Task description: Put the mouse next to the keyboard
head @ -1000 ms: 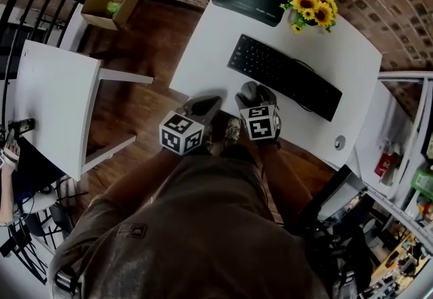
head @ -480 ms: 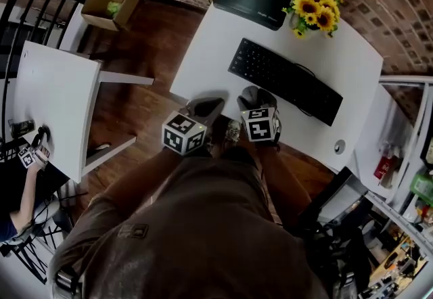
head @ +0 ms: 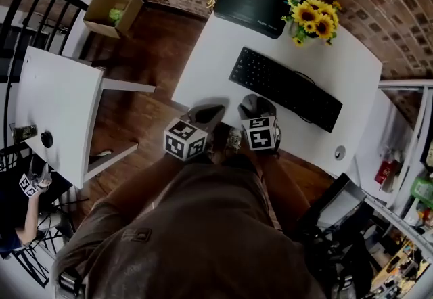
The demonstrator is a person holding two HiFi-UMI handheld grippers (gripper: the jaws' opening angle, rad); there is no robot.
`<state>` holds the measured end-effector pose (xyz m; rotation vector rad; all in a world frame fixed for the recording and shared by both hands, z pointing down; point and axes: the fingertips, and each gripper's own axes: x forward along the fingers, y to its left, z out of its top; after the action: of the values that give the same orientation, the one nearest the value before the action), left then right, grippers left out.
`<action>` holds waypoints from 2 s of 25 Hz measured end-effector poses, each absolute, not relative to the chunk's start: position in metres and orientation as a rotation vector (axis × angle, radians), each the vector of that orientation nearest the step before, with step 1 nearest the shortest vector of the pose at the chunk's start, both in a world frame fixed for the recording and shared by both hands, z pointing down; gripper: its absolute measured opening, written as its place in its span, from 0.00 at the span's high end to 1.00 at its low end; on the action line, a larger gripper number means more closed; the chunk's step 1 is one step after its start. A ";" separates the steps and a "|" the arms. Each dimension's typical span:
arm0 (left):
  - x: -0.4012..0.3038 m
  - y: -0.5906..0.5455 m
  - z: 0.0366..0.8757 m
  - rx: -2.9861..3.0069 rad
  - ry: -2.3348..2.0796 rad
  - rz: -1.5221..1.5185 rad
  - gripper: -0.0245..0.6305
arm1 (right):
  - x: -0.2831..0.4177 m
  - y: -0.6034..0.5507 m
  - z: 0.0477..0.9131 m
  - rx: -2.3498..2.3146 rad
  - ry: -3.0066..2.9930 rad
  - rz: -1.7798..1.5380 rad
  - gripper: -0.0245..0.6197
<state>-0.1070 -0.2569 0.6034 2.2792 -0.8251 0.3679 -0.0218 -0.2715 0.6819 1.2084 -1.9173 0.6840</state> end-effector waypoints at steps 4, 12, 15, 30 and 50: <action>-0.107 -0.269 0.607 2.280 -0.824 0.377 0.97 | -0.024 -0.281 0.683 1.223 -1.941 0.685 0.50; -0.107 -0.274 0.602 2.307 -0.823 0.378 0.97 | -0.021 -0.284 0.668 1.288 -1.977 0.646 0.50; -0.108 -0.273 0.597 2.327 -0.811 0.383 0.97 | -0.019 -0.284 0.659 1.315 -1.990 0.631 0.50; -0.093 -0.279 0.550 2.489 -0.707 0.294 0.97 | 0.014 -0.277 0.581 1.596 -1.952 0.509 0.50; 0.115 -0.281 0.520 2.668 -0.525 0.265 0.97 | 0.230 -0.238 0.541 1.906 -1.820 0.489 0.50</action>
<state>0.1147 -0.2806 0.5201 2.6677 -0.5246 0.2653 0.2302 -0.2384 0.5411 1.9059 -1.8200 0.4885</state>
